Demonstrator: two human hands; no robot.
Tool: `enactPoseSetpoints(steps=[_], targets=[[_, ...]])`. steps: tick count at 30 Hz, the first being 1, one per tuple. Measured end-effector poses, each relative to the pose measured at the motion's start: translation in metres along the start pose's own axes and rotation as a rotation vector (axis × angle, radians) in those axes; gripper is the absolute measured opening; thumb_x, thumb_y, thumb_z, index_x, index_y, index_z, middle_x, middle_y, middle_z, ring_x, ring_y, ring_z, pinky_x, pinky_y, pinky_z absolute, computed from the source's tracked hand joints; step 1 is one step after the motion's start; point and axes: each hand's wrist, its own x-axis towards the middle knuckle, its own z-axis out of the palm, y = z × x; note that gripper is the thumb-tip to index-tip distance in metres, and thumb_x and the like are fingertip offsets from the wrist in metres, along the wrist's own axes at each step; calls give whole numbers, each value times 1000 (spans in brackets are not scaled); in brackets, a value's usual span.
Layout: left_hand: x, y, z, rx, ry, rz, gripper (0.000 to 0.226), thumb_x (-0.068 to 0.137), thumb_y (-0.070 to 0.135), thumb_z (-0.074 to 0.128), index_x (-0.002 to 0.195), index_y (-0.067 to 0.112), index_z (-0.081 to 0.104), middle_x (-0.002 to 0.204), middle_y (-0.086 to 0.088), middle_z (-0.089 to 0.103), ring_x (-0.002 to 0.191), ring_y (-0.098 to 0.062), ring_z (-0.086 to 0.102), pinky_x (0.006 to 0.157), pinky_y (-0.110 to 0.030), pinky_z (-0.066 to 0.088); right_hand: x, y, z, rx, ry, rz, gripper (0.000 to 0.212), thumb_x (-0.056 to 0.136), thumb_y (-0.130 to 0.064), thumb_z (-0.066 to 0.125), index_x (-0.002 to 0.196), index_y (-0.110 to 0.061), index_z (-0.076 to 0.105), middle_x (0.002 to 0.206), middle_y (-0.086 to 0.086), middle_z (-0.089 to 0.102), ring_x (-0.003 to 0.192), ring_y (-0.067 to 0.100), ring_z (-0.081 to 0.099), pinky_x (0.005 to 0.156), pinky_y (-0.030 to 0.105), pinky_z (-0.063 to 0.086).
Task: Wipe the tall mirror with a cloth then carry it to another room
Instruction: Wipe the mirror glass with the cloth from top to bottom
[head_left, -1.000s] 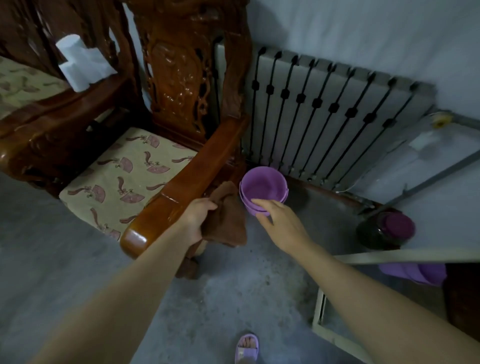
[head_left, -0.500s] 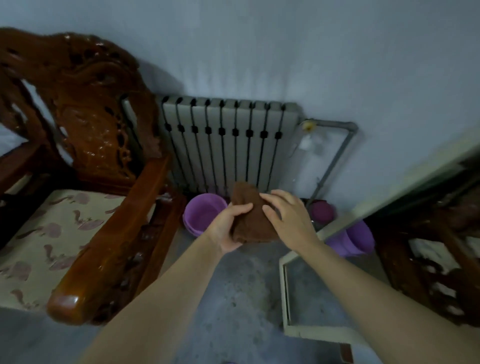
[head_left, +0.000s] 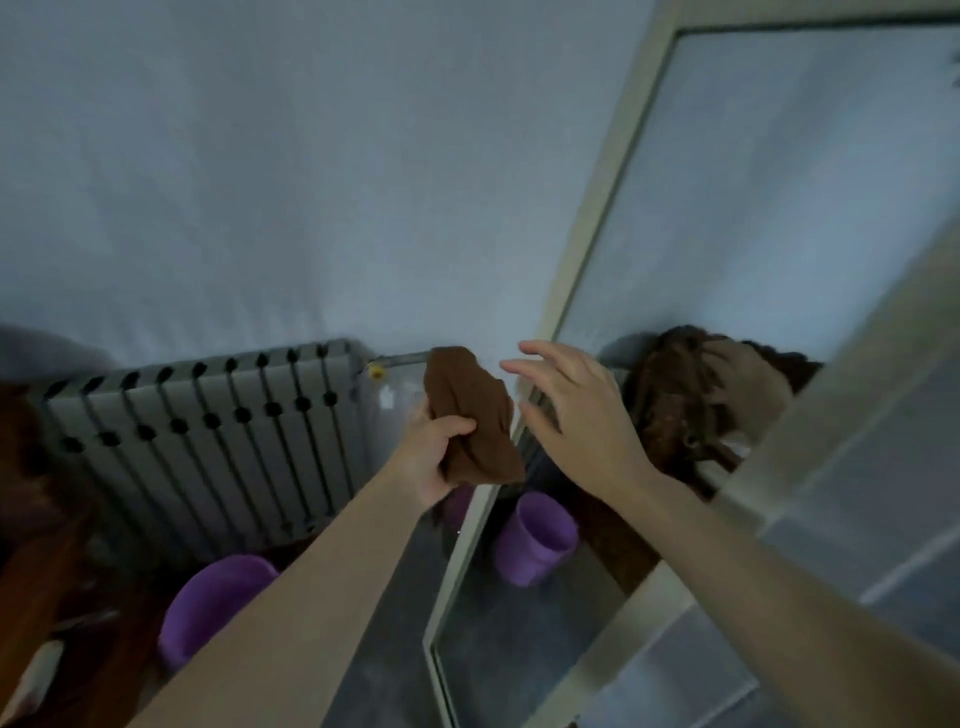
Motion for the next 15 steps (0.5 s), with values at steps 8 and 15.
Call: enactPoseSetpoints(steps=[8, 15], targets=[[9, 38, 94, 50, -151, 175, 55, 86, -14, 43, 115, 29, 61, 97, -4, 73, 83, -23, 73, 62, -39, 59, -4, 8, -92, -141, 187, -29, 44, 88, -13, 54, 129, -25, 56, 144, -2, 44, 135, 18, 37, 109, 42, 31], [2, 77, 159, 205, -327, 385, 62, 84, -18, 37, 130, 23, 49, 119, -11, 61, 105, -28, 61, 86, -46, 53, -8, 4, -160, -453, 604, -2, 39, 80, -6, 60, 116, -20, 66, 136, 6, 54, 132, 27, 44, 105, 44, 33]])
